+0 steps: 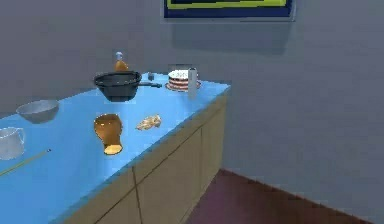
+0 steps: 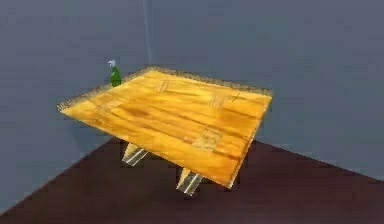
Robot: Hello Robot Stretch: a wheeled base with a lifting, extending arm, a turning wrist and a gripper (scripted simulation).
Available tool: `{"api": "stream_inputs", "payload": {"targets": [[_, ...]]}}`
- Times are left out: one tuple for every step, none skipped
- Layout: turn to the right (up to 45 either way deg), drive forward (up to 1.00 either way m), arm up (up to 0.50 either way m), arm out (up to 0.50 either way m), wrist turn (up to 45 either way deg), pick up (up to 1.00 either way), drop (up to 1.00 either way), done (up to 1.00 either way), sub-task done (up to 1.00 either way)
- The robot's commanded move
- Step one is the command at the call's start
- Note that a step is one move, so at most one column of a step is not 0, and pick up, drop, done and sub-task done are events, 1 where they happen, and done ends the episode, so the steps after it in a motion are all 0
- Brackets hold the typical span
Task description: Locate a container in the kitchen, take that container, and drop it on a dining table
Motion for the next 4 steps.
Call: {"api": "stream_inputs", "payload": {"targets": [[0.0, 0.4, 0.0, 0.0, 0.0, 0.0, 0.0, 0.0, 0.0], [-45.0, 0.0, 0.0, 0.0, 0.0, 0.0, 0.0, 0.0, 0.0], [-45.0, 0.0, 0.0, 0.0, 0.0, 0.0, 0.0, 0.0, 0.0], [-45.0, 0.0, 0.0, 0.0, 0.0, 0.0, 0.0, 0.0, 0.0]]}}
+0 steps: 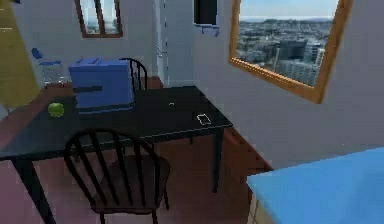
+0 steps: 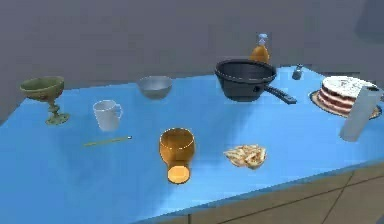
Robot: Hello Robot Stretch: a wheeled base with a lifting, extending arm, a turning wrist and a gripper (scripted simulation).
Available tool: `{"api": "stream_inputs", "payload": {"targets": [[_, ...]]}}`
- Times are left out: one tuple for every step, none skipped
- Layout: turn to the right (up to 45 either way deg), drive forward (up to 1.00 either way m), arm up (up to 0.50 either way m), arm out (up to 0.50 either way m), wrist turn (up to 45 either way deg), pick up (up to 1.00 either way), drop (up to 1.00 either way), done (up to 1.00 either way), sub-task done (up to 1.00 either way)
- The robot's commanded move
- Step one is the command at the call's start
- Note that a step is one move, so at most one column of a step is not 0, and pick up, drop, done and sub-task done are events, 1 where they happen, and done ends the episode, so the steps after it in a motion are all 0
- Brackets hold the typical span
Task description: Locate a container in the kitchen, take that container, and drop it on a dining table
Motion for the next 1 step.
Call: {"api": "stream_inputs", "payload": {"targets": [[-30.0, 0.0, 0.0, 0.0, 0.0, 0.0, 0.0, 0.0, 0.0]]}}
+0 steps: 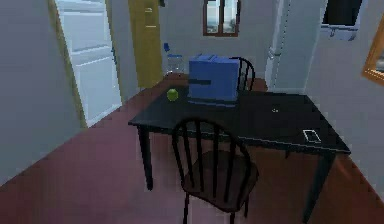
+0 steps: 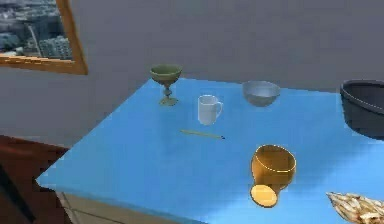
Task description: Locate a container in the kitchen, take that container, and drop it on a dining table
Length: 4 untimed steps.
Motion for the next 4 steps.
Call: {"api": "stream_inputs", "payload": {"targets": [[45.0, 0.0, 0.0, 0.0, 0.0, 0.0, 0.0, 0.0, 0.0], [12.0, 0.0, 0.0, 0.0, 0.0, 0.0, 0.0, 0.0, 0.0], [0.0, 0.1, 0.0, 0.0, 0.0, 0.0, 0.0, 0.0, 0.0], [-45.0, 0.0, 0.0, 0.0, 0.0, 0.0, 0.0, 0.0, 0.0]]}}
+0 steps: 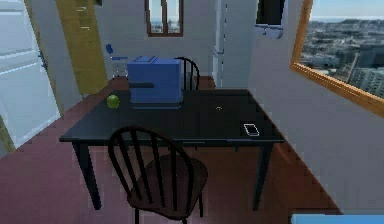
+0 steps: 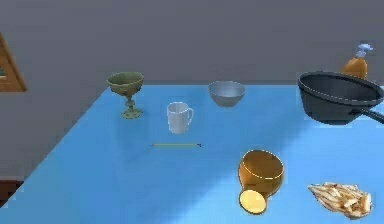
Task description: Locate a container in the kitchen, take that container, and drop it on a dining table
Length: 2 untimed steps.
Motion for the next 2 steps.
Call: {"api": "stream_inputs", "payload": {"targets": [[-12.0, 0.0, 0.0, 0.0, 0.0, 0.0, 0.0, 0.0, 0.0], [0.0, 0.0, 0.5, 0.0, 0.0, 0.0, 0.0, 0.0, 0.0]]}}
